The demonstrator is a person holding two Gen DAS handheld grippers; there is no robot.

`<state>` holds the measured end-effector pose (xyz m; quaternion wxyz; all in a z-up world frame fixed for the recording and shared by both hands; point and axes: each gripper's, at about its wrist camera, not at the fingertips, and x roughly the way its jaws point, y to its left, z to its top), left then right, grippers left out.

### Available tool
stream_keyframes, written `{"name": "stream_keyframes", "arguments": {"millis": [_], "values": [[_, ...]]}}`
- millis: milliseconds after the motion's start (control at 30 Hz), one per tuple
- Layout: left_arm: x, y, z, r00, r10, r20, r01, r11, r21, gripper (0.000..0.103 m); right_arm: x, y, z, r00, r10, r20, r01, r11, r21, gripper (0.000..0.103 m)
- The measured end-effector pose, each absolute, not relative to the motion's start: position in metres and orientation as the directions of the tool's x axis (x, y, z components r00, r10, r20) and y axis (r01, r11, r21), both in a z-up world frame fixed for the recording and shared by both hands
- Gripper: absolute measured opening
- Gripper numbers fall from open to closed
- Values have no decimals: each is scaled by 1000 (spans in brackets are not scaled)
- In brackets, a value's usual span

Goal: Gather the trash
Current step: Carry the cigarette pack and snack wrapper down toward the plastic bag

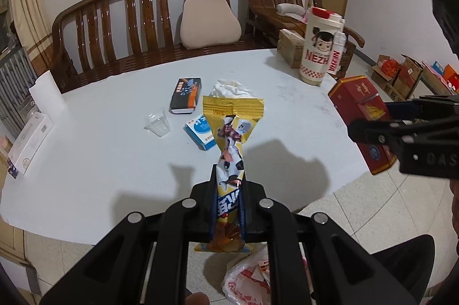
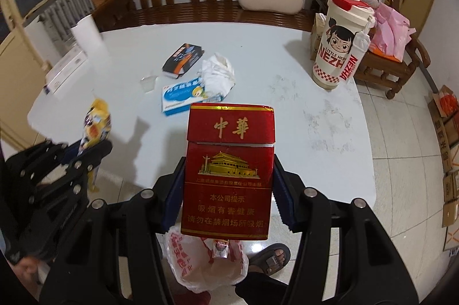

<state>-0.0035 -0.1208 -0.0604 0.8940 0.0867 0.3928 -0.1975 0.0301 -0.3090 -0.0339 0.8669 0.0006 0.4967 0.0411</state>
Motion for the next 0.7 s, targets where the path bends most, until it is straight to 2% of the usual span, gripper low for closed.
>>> {"name": "stream_keyframes", "arguments": {"millis": [333, 700], "values": [[-45, -124, -64, 596, -301, -745, 441, 897, -10, 11, -29, -312, -40, 503, 89, -860, -130, 991, 26, 54], [-80, -122, -95, 551, -304, -777, 435, 899, -43, 11, -77, -300, -80, 468, 100, -878, -185, 983, 13, 54]]}}
